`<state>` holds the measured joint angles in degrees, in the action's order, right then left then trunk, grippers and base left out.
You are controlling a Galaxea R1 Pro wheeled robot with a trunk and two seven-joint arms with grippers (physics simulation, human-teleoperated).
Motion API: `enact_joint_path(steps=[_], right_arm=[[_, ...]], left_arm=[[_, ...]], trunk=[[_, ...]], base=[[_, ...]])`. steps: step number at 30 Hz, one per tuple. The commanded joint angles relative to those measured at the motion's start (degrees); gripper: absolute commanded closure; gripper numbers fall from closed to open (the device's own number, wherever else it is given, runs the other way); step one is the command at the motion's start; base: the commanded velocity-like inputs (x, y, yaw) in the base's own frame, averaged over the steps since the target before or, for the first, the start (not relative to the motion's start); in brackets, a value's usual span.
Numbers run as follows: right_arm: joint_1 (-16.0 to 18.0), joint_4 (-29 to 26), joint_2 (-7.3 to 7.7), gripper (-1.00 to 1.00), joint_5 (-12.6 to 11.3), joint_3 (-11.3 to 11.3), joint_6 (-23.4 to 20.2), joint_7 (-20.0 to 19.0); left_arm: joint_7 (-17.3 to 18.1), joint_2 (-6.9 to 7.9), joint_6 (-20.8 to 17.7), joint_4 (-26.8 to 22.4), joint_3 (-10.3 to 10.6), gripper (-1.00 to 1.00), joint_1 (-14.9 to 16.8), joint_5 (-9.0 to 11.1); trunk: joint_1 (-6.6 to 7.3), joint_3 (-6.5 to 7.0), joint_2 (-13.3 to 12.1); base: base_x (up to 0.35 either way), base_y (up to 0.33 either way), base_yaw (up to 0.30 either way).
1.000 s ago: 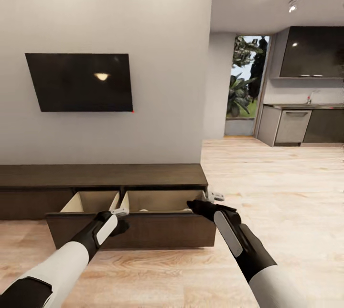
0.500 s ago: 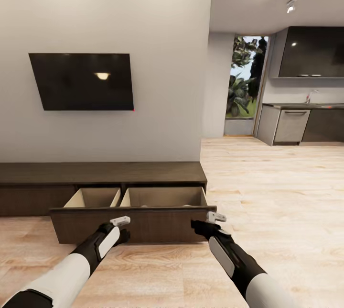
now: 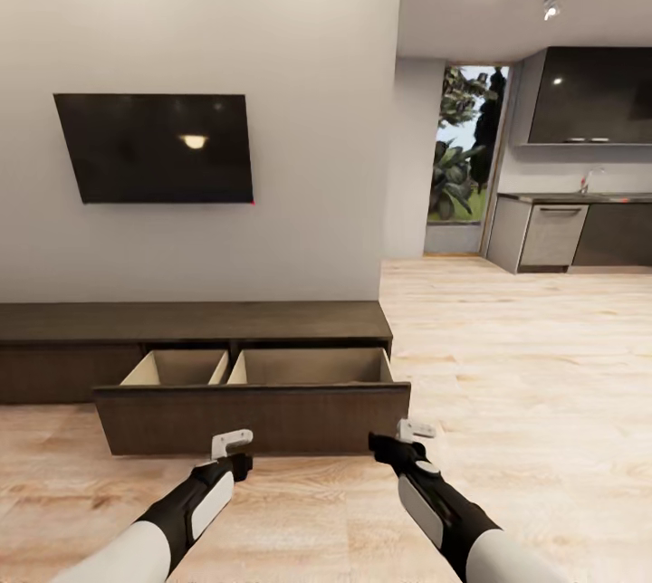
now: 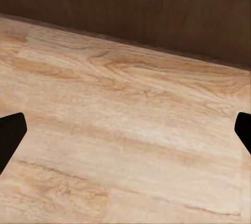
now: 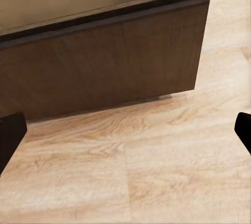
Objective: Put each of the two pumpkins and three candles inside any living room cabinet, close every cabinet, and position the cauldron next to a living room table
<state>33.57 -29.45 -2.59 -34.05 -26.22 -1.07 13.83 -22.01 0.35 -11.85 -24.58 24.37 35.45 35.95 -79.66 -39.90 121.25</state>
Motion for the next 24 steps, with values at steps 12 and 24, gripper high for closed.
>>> enact_joint_path(steps=[12, 24], right_arm=[[-0.17, 2.66, -0.38, -1.00, -0.35, -2.43, 6.00, 0.41], [-0.17, 8.04, -0.80, -1.00, -0.20, -5.52, 16.33, 0.54]], left_arm=[[-0.41, -0.05, 8.32, -0.96, 4.30, -1.00, -2.07, 0.12], [-0.41, -0.14, 14.78, -1.07, 9.00, -1.00, -2.65, 0.21]], trunk=[[-2.63, -2.22, 4.86], [-5.27, -4.38, 9.67]], base=[[0.000, 0.000, 0.000], [0.000, 0.000, 0.000]])
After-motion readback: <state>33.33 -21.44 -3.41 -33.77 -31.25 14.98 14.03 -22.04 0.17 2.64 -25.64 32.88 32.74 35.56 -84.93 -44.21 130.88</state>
